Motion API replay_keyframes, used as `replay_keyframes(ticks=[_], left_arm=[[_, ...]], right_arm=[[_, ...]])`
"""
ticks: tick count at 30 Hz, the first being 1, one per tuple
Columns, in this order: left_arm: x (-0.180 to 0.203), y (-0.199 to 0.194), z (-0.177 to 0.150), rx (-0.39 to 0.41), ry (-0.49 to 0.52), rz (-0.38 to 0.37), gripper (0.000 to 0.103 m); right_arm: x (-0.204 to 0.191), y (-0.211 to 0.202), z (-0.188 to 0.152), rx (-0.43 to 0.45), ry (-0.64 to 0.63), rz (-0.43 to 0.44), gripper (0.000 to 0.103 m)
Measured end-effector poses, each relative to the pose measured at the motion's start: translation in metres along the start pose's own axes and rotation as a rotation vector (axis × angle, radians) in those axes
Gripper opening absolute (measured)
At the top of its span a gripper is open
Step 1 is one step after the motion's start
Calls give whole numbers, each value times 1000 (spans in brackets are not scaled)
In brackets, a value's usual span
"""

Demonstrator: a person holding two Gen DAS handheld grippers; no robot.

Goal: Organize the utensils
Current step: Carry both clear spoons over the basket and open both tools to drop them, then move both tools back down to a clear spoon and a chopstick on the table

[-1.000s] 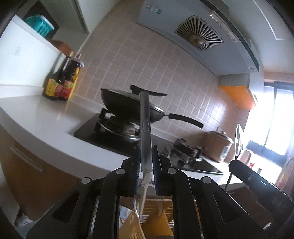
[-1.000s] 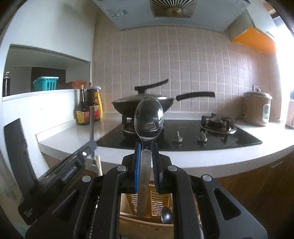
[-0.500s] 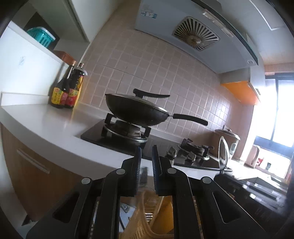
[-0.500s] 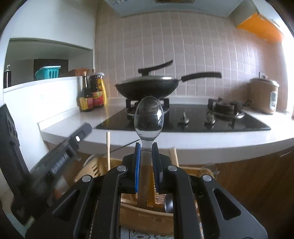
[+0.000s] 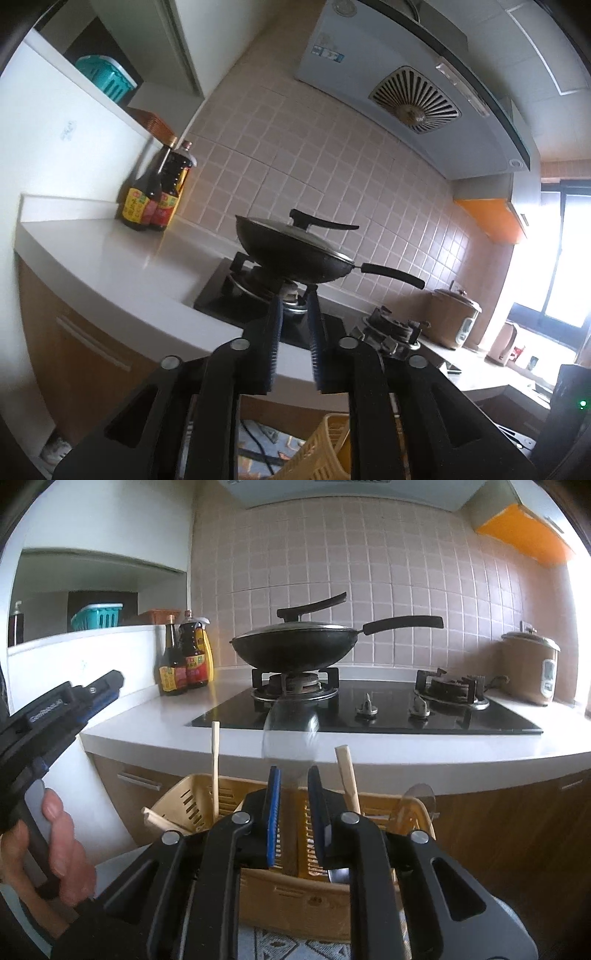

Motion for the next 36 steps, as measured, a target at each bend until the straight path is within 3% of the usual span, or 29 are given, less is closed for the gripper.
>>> replay_keyframes(ticks=[2, 10, 12, 14, 19, 24, 29, 31, 36], left_arm=[[-2, -8, 4, 6, 11, -1, 30], [-11, -41, 19, 8, 41, -12, 34], [-10, -51, 23, 11, 59, -16, 35], [-8, -63, 28, 20, 81, -20, 37], [-2, -96, 42, 47, 114, -30, 43], [1, -127, 49, 20, 133, -72, 47], [1, -149, 47, -41, 106, -132, 56], [6, -154, 42, -82, 110, -156, 56], [25, -146, 2, -282, 191, -187, 68]], right_arm=[[1, -2, 0, -5, 9, 2, 19], [6, -33, 2, -2, 43, -4, 31], [4, -46, 5, 12, 32, -18, 47], [1, -60, 8, 31, 25, -29, 53], [-10, -91, 13, 23, 13, -15, 53], [-16, -116, 8, -31, 12, -46, 55], [-14, -127, -8, -160, 100, -12, 55], [-11, -125, -22, -252, 145, 12, 55], [-7, -114, -79, -524, 228, 52, 55]])
Point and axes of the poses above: each gripper's, at about its wrist camera, not at the fingertips, and y roughly the way its jaws point, x to its right, z to its top, the point moved 7 cm from there along y, roughly the way its jaws point
